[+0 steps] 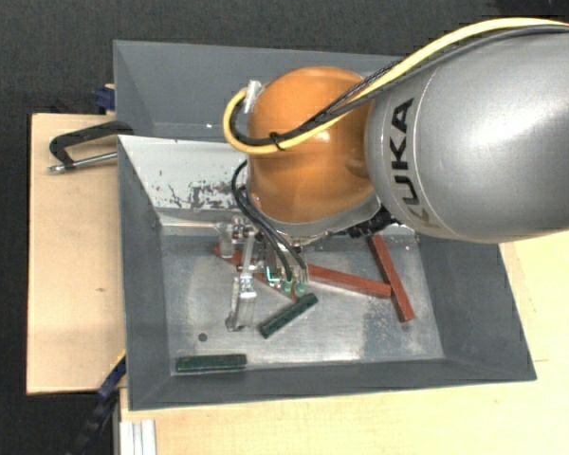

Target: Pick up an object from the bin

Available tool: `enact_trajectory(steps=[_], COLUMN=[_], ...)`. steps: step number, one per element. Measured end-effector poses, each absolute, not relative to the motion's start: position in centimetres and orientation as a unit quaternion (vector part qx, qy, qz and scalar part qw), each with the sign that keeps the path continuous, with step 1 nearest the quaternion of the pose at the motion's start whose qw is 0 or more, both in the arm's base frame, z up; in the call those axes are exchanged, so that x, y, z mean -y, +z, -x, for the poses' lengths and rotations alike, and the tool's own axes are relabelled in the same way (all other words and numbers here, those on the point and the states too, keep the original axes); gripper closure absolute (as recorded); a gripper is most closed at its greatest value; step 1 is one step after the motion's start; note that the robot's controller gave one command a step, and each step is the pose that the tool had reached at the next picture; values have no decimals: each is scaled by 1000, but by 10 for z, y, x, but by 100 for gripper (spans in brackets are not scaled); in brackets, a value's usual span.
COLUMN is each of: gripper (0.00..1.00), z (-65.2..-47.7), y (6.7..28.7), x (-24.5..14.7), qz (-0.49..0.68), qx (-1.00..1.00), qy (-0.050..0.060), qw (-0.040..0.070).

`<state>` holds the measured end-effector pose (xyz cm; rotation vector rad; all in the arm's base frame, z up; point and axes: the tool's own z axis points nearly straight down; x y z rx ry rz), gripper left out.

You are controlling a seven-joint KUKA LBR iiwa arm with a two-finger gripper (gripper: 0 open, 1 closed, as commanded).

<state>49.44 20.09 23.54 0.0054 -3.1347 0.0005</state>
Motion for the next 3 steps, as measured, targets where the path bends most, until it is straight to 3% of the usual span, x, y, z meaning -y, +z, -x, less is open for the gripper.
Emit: enact_trajectory(steps=[1,2,3], gripper=[0,0,0], z=[-496,-506,-503], y=[239,190,165], x=[-200,-147,-114], qz=[0,-9,16], qx=[1000,1000,1000], qy=[-1,-2,1], qw=[0,-3,2])
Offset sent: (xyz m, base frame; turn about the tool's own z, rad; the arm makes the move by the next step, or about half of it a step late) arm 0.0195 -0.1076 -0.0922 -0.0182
